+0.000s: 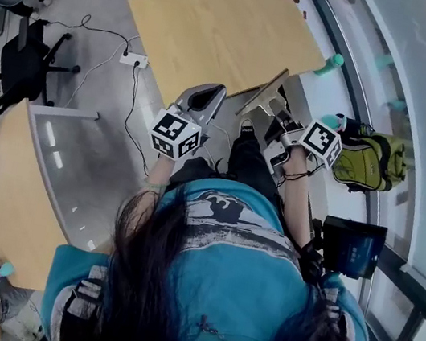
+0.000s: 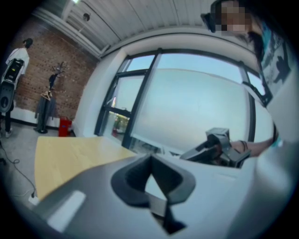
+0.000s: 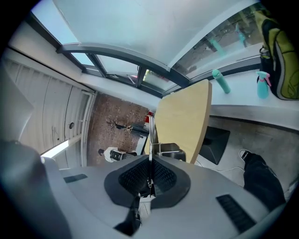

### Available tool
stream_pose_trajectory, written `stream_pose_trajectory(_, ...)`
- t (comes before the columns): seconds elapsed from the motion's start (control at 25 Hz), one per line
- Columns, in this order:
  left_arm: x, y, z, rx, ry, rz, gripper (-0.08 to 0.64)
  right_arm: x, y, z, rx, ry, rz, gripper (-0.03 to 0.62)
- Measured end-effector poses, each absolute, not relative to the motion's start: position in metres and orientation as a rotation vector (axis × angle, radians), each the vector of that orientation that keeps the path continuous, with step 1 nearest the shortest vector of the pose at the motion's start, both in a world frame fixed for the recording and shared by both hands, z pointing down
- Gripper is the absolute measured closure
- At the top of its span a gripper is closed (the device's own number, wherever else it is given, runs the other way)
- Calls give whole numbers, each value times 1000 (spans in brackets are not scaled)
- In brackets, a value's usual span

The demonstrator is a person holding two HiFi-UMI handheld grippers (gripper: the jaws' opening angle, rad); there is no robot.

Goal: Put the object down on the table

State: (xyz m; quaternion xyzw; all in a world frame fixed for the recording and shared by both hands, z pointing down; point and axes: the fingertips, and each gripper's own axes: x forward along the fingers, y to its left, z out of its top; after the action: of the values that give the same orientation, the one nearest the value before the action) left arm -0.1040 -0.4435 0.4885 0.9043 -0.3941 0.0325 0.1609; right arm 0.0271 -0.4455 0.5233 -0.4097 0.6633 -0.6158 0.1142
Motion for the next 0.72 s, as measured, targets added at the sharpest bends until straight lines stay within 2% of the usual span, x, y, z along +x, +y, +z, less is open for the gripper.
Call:
stream_pose_trajectory(0.48, -48, -542, 498, 2502, -1206, 156, 557, 64, -592, 571, -1154, 2093, -1952, 578)
stream_pose_trajectory(0.72, -45, -563, 505, 2463, -1238, 197, 557, 67, -662, 600, -1170, 2182, -1996, 578)
